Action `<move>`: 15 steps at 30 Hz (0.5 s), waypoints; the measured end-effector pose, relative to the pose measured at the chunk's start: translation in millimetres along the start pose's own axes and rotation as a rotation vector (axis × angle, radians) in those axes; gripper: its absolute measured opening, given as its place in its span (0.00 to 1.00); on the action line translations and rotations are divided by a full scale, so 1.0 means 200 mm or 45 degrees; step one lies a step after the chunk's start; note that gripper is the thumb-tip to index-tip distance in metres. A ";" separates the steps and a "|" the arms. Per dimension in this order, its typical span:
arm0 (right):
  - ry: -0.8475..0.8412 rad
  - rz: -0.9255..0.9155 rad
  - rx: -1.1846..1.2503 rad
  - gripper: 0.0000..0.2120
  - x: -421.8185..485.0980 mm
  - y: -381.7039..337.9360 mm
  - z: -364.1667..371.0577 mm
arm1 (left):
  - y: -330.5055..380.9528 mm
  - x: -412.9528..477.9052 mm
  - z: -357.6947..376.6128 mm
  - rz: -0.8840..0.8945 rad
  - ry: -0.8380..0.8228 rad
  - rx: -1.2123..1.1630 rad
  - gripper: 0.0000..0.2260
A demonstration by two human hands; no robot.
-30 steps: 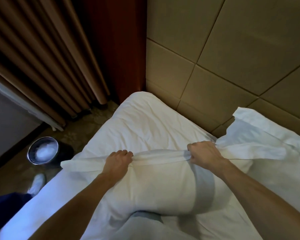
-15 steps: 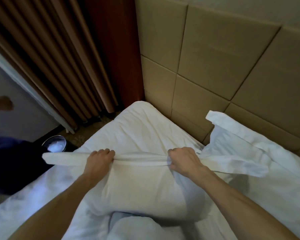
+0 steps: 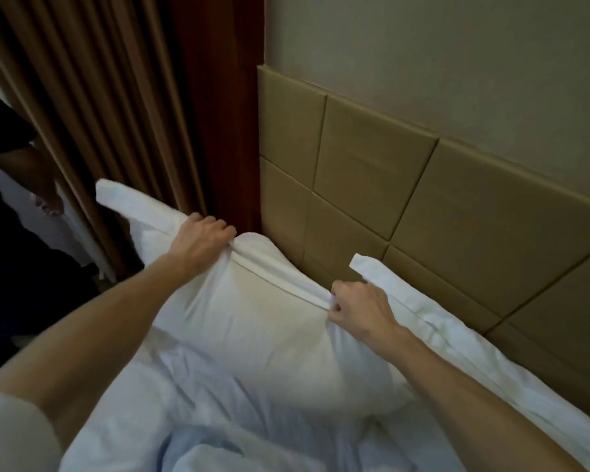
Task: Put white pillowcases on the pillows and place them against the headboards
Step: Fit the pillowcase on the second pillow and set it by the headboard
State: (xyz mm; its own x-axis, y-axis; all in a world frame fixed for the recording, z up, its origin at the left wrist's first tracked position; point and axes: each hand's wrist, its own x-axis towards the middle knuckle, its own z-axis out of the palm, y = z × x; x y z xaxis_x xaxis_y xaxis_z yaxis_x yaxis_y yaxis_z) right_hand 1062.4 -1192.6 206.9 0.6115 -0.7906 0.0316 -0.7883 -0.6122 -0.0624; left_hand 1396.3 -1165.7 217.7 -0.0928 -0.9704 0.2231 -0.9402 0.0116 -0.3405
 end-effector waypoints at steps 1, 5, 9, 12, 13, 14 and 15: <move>0.002 0.027 0.000 0.05 0.02 0.00 -0.01 | -0.02 0.06 0.00 0.015 0.000 0.012 0.06; -0.045 0.166 0.026 0.06 0.18 -0.07 0.01 | -0.15 0.27 0.11 0.087 0.006 0.025 0.07; -0.081 0.354 0.019 0.06 0.41 -0.16 0.05 | -0.32 0.51 0.30 0.240 -0.033 -0.003 0.07; -0.098 0.498 -0.012 0.05 0.62 -0.25 0.08 | -0.47 0.71 0.46 0.366 -0.055 -0.036 0.07; -0.113 0.528 -0.028 0.06 0.67 -0.27 0.07 | -0.50 0.77 0.50 0.395 -0.053 -0.054 0.07; -0.121 0.542 -0.044 0.06 0.70 -0.29 0.06 | -0.51 0.80 0.52 0.415 -0.058 -0.053 0.07; -0.133 0.563 -0.070 0.06 0.74 -0.31 0.06 | -0.54 0.85 0.55 0.435 -0.077 -0.061 0.07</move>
State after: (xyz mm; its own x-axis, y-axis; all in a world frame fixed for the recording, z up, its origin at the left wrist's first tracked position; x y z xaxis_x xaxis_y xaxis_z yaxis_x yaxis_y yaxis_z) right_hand 1203.0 -1271.5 203.0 0.2170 -0.9723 -0.0871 -0.9759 -0.2183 0.0062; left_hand 1518.2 -1358.4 190.9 -0.3866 -0.9210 0.0484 -0.8725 0.3483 -0.3426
